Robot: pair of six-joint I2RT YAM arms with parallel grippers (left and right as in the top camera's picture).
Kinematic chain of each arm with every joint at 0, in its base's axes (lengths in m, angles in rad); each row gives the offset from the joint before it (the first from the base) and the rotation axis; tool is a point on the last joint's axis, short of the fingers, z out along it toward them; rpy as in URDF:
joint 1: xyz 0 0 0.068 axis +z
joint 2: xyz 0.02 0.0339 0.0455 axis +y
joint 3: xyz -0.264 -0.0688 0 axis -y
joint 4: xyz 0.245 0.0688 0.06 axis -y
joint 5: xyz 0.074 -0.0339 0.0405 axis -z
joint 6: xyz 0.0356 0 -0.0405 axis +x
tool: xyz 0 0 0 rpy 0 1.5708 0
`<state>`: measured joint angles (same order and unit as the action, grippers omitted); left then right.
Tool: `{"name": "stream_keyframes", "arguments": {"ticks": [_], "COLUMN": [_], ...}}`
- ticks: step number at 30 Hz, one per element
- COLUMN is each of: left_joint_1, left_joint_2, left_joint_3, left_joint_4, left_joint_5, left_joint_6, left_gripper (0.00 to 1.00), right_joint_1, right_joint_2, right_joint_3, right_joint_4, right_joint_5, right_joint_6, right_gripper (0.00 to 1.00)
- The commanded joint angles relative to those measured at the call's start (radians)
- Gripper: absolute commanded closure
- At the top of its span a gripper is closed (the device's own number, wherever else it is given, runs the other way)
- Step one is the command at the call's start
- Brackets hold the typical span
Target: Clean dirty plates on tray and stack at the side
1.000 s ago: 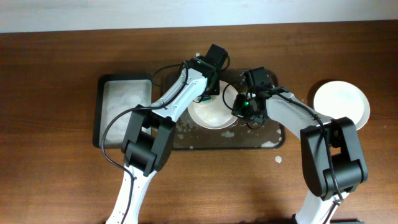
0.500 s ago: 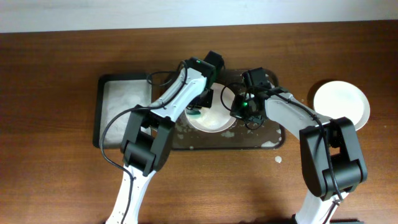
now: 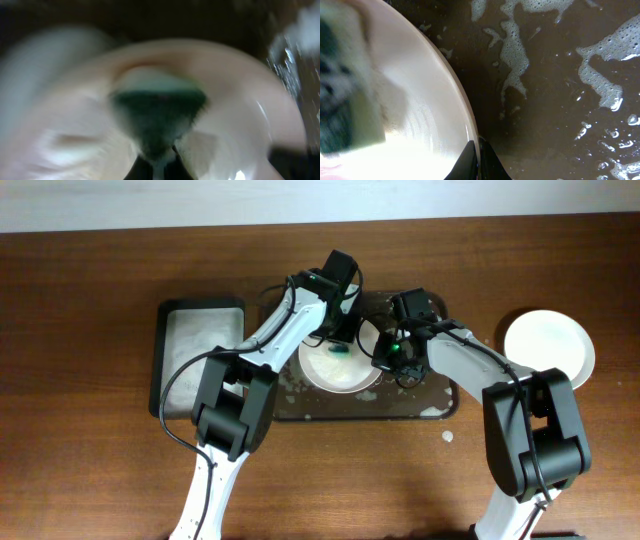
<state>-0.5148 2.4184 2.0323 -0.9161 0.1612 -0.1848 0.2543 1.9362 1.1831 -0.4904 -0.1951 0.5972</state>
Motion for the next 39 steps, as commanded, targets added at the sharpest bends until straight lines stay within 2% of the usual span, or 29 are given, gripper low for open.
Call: {"name": "stream_keyframes", "arguments": {"ticks": [1, 3, 6, 12, 14, 18, 19, 21, 26, 28, 31, 34, 36, 39], "left_joint_1": [0.001, 0.001, 0.004, 0.002, 0.002, 0.003, 0.003, 0.003, 0.015, 0.026, 0.038, 0.040, 0.040, 0.040], "left_joint_2": [0.022, 0.022, 0.022, 0.022, 0.022, 0.022, 0.022, 0.022, 0.022, 0.022, 0.022, 0.022, 0.022, 0.020], "left_joint_3": [-0.003, -0.003, 0.001, 0.053, 0.072, 0.074, 0.074, 0.074, 0.074, 0.074, 0.074, 0.074, 0.074, 0.087], "left_joint_4": [0.042, 0.040, 0.007, -0.226, -0.297, -0.312, -0.308, -0.297, -0.206, -0.155, -0.106, -0.094, -0.097, -0.133], "left_joint_5": [-0.308, -0.393, -0.450, -0.467, -0.386, 0.008, 0.057, 0.106, 0.108, 0.077, -0.118, -0.321, -0.395, -0.393], "left_joint_6": [-0.217, -0.257, -0.257, -0.255, -0.208, 0.066, 0.101, 0.130, 0.129, 0.079, -0.097, -0.211, -0.223, -0.223], "left_gripper": [0.99, 1.00, 1.00, 0.99, 0.99, 0.99, 0.99, 1.00, 0.99, 0.99, 1.00, 1.00, 0.99, 1.00], "right_joint_1": [-0.005, -0.005, -0.005, -0.005, -0.005, -0.005, -0.005, -0.005, -0.005, -0.005, -0.005, -0.005, -0.005, -0.005], "right_joint_2": [0.003, 0.003, 0.003, 0.003, 0.003, 0.003, 0.003, 0.003, 0.003, 0.003, 0.003, 0.003, 0.003, 0.003], "right_joint_3": [-0.014, -0.014, -0.014, -0.014, -0.014, -0.014, -0.014, -0.014, -0.014, -0.014, -0.014, -0.014, -0.014, -0.014], "right_joint_4": [-0.006, -0.006, -0.006, -0.005, -0.002, -0.003, -0.003, -0.002, -0.003, -0.003, -0.003, -0.003, -0.002, -0.003], "right_joint_5": [0.034, 0.034, 0.034, 0.034, 0.034, 0.031, 0.031, 0.031, 0.031, 0.031, 0.031, 0.031, 0.031, 0.031], "right_joint_6": [-0.006, -0.006, -0.006, -0.006, -0.005, -0.006, -0.006, -0.006, -0.006, -0.006, -0.006, -0.006, -0.006, -0.006], "right_gripper": [0.96, 0.96, 0.96, 0.96, 0.96, 0.96, 0.96, 0.96, 0.96, 0.96, 0.96, 0.96, 0.96, 0.96]}}
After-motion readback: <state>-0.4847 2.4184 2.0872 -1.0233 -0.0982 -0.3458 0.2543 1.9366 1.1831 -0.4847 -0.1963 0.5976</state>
